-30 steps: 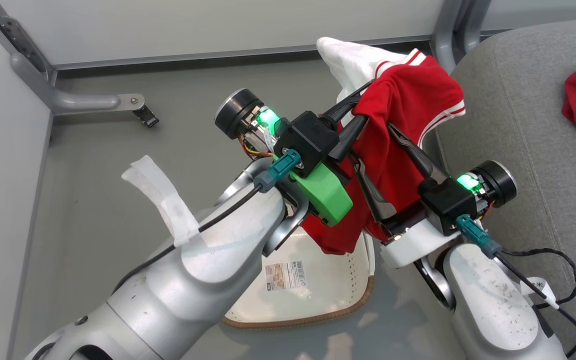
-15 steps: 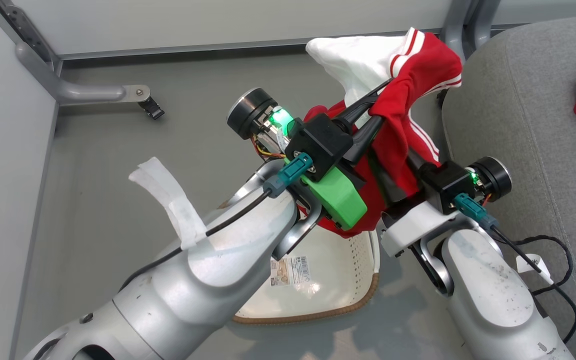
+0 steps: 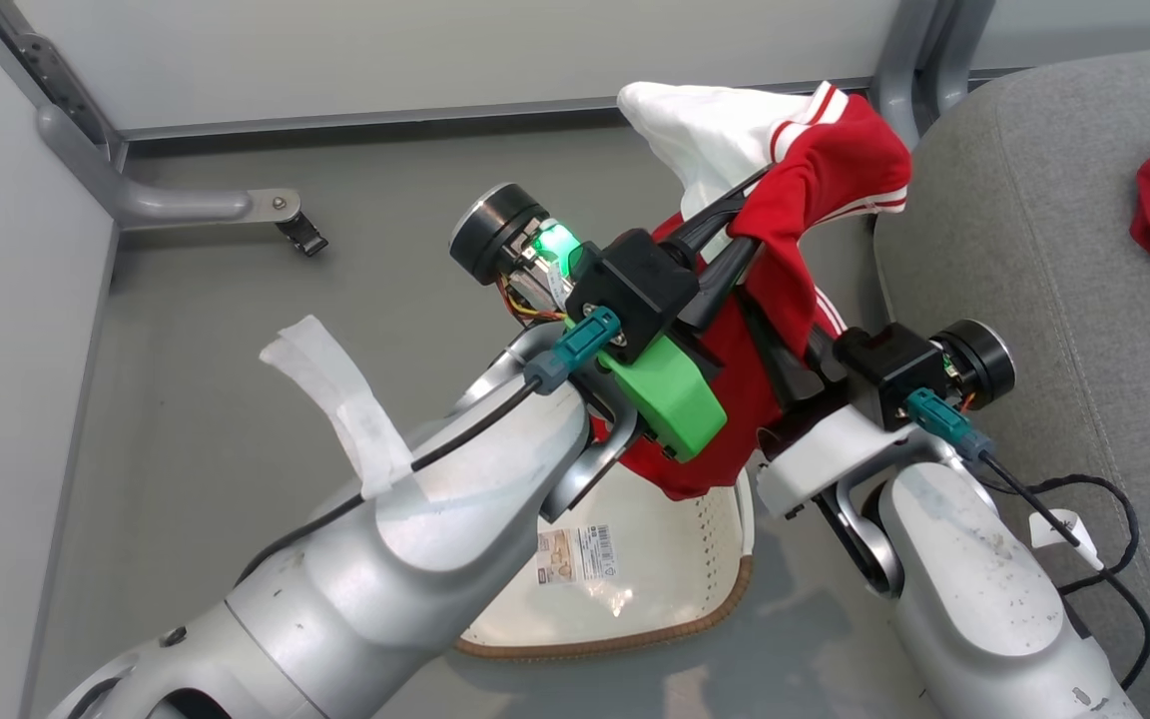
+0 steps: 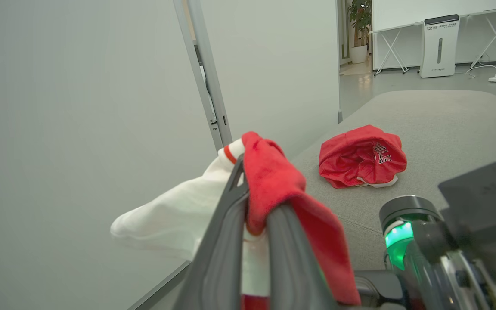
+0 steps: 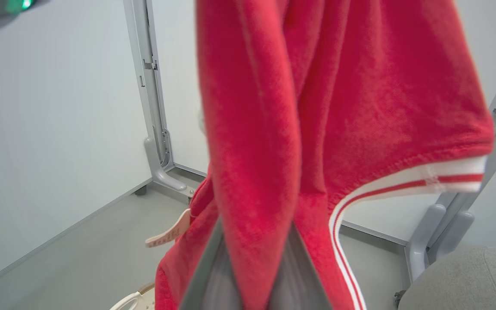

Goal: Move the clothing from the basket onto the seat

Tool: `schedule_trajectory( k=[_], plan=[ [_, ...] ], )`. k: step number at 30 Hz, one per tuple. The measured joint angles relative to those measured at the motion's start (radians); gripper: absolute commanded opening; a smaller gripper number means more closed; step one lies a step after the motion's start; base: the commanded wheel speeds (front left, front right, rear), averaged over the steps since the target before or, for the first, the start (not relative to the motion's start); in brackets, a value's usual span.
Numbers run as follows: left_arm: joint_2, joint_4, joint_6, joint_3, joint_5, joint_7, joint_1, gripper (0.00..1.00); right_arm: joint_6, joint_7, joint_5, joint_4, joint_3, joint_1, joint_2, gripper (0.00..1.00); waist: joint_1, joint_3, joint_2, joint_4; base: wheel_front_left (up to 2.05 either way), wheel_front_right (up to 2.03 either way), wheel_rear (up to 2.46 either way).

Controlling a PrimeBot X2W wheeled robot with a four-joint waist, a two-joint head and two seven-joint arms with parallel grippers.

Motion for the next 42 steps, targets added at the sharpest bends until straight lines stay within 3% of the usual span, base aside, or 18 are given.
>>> schedule_trajectory(
  k=[12,13,14,30,42],
  plan=[
    [0.0,0.022,-0.002,-0.014,-0.006,-0.001,0.002,0.0,0.0,0.0,0.002,-0.008,0.001,0.01,0.0,0.0,0.0,-0.003,0.0,0.002,0.0,0.0,0.0],
    [0.0,0.022,0.0,-0.013,-0.006,-0.002,0.003,0.45,0.0,0.0,0.002,-0.009,0.001,0.011,0.0,0.0,0.0,-0.003,0.0,0.002,0.0,0.0,0.0],
    [0.0,0.022,0.004,-0.013,-0.005,-0.003,0.003,1.0,0.0,0.0,0.002,-0.009,0.001,0.011,0.0,0.0,0.0,-0.002,0.0,0.002,0.0,0.0,0.0],
    [0.008,0.03,0.009,-0.01,0.0,-0.01,0.013,1.0,0.0,0.0,-0.002,-0.021,-0.036,0.01,0.0,0.0,0.0,-0.008,0.0,-0.014,0.0,0.0,0.0],
    [0.059,0.0,0.021,-0.001,0.003,-0.013,0.067,1.0,0.0,0.0,-0.027,-0.076,-0.12,0.045,0.0,0.0,0.0,0.006,0.0,-0.113,0.0,0.0,0.0]
  ],
)
